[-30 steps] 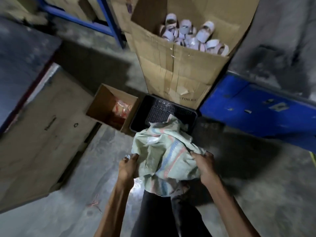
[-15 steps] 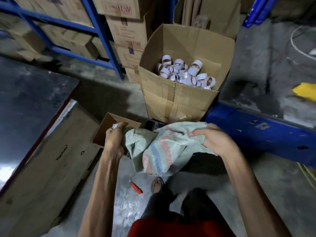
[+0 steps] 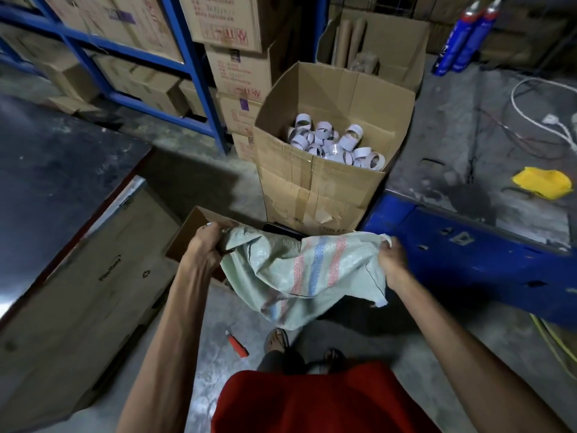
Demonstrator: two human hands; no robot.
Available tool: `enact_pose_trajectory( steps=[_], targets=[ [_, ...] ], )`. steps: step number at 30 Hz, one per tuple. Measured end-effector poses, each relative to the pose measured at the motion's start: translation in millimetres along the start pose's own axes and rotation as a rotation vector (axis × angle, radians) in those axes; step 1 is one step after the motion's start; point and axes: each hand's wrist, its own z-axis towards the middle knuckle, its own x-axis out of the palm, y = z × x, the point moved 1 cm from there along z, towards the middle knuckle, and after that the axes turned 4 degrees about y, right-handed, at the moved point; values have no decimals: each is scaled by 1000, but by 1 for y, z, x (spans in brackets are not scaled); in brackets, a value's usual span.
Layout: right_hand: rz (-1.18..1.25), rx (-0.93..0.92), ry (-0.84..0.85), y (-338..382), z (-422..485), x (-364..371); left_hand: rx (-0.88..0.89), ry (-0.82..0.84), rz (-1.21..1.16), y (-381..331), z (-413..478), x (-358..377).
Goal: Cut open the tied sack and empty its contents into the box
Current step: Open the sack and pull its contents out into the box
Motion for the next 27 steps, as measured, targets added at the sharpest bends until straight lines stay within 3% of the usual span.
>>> enact_pose_trajectory(
  steps=[4,9,11,16,21,27],
  targets=[
    [229,76,85,4,-17,17,31,2,-48,-7,-15,5],
    [369,-227,78,103,-46,1,195,105,-205,-74,-62,31],
    [416,-260,114,131,-56,-11,236,120,-219,-104,-84,40],
    [382,-208,348,164,-66,-32,228,152,-86,-120,-117,57],
    [331,-384,235,191,-114,-53,283,197,56,-146,-134,60],
    [566,-411,257,225,-122,-91,407,294,43,-188,-145,55]
  ],
)
